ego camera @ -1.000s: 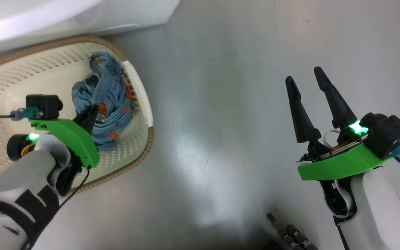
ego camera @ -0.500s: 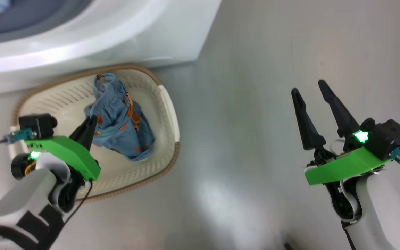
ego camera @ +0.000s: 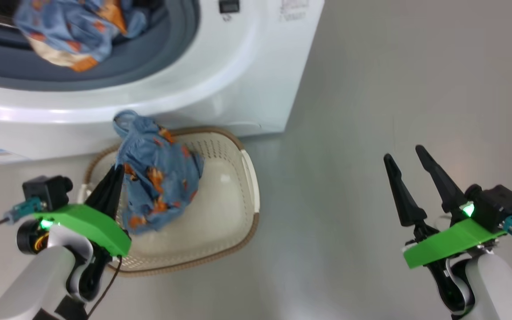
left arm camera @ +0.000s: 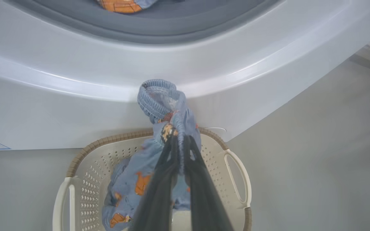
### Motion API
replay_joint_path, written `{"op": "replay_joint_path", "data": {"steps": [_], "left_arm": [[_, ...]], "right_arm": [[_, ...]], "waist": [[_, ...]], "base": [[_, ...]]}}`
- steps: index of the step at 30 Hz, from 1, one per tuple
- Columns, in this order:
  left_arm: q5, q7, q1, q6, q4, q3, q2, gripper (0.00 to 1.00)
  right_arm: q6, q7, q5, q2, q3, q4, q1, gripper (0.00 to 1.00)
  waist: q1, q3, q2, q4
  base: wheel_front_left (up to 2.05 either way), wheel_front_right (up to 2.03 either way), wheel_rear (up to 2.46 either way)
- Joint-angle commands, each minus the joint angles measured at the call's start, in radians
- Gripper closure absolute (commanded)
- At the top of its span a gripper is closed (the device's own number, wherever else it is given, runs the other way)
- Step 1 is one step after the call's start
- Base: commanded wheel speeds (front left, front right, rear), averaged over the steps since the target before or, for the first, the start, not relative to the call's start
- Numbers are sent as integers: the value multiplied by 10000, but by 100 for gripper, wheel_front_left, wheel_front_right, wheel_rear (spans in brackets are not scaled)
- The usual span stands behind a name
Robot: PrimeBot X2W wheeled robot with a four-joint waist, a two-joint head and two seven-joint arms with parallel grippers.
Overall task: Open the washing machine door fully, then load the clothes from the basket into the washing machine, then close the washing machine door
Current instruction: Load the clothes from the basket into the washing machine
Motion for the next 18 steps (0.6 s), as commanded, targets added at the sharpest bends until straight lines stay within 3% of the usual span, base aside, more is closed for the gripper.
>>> {"op": "replay_joint_path", "data": {"steps": [1, 18], "left_arm": [[181, -73, 188, -16, -267, 519, 352, 100], [2642, -74, 2437, -16, -2545, 3754, 387, 100]], "right_arm": [[16, -120, 102, -92, 200, -174, 322, 0], [16, -120, 319, -359, -160, -139, 1407, 0]], "waist": [[0, -691, 0, 439], [0, -2014, 0, 795]], "base": [[0, 0, 0], [0, 0, 0]]}}
